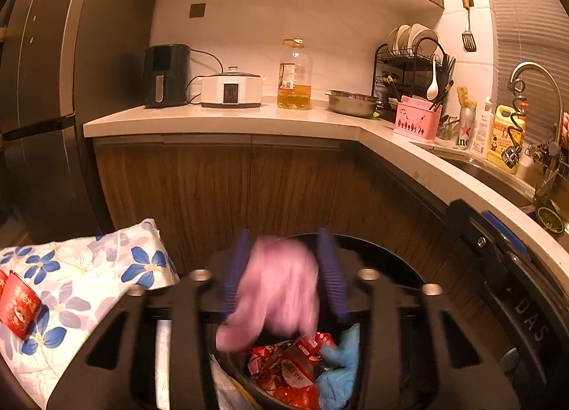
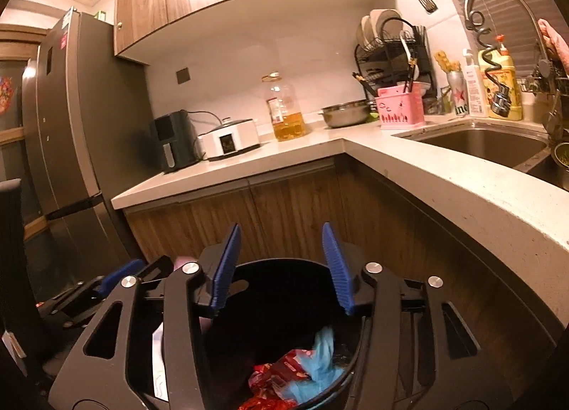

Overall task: Collect trash
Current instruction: 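Open both tools to drop the gloves into the bin, then move both open tools back over the table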

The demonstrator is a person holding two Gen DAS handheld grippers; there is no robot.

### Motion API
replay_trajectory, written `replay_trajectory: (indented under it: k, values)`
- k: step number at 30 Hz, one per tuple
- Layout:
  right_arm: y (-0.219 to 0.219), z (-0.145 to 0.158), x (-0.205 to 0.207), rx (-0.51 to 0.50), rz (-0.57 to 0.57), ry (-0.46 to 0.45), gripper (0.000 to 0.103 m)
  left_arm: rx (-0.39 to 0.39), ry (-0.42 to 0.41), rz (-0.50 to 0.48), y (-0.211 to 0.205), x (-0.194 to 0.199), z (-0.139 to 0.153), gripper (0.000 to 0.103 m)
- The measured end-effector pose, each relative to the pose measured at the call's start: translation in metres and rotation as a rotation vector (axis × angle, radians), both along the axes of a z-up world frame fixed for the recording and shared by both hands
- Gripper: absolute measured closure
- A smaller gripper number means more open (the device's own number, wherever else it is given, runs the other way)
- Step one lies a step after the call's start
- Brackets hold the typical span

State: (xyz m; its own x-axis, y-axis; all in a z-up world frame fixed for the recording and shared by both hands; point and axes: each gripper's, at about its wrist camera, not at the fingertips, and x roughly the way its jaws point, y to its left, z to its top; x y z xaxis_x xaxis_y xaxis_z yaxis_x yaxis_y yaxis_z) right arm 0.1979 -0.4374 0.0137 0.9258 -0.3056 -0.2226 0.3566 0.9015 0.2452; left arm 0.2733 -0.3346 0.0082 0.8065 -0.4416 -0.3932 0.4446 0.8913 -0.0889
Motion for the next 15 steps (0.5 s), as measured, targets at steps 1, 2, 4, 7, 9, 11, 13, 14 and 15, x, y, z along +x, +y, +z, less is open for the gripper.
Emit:
replay_trajectory:
  k: [1, 2, 4, 7, 9, 11, 13, 14, 15]
  values:
    - [-0.001, -0.001, -0.001, 0.004, -0.005, 0.002, 0.048, -0.005, 0.000, 0.005, 0.002, 0.000, -0.001, 0.045]
    - [-0.002, -0.003, -0.002, 0.009, -0.011, 0.005, 0.045, -0.007, 0.000, 0.011, 0.004, 0.001, -0.001, 0.043]
    - [-0.004, -0.005, -0.004, 0.018, -0.019, 0.011, 0.041, -0.005, 0.005, 0.023, 0.009, 0.002, -0.003, 0.036]
    - [-0.004, -0.007, -0.009, 0.024, -0.032, 0.021, 0.034, -0.010, 0.016, 0.057, 0.020, 0.001, -0.006, 0.024]
    - [-0.002, -0.008, -0.012, 0.031, -0.032, 0.023, 0.030, -0.012, 0.019, 0.078, 0.028, -0.003, -0.008, 0.022]
    - [0.002, -0.009, -0.016, 0.028, -0.025, 0.027, 0.025, -0.001, 0.019, 0.102, 0.035, -0.006, -0.009, 0.020]
    - [0.008, -0.009, -0.020, 0.022, -0.019, 0.033, 0.023, 0.009, 0.014, 0.127, 0.043, -0.013, -0.009, 0.017]
    - [0.012, -0.010, -0.023, 0.018, -0.014, 0.035, 0.022, 0.015, 0.010, 0.141, 0.048, -0.017, -0.010, 0.016]
    - [0.016, -0.010, -0.024, 0.014, -0.010, 0.039, 0.022, 0.022, 0.006, 0.156, 0.053, -0.021, -0.011, 0.016]
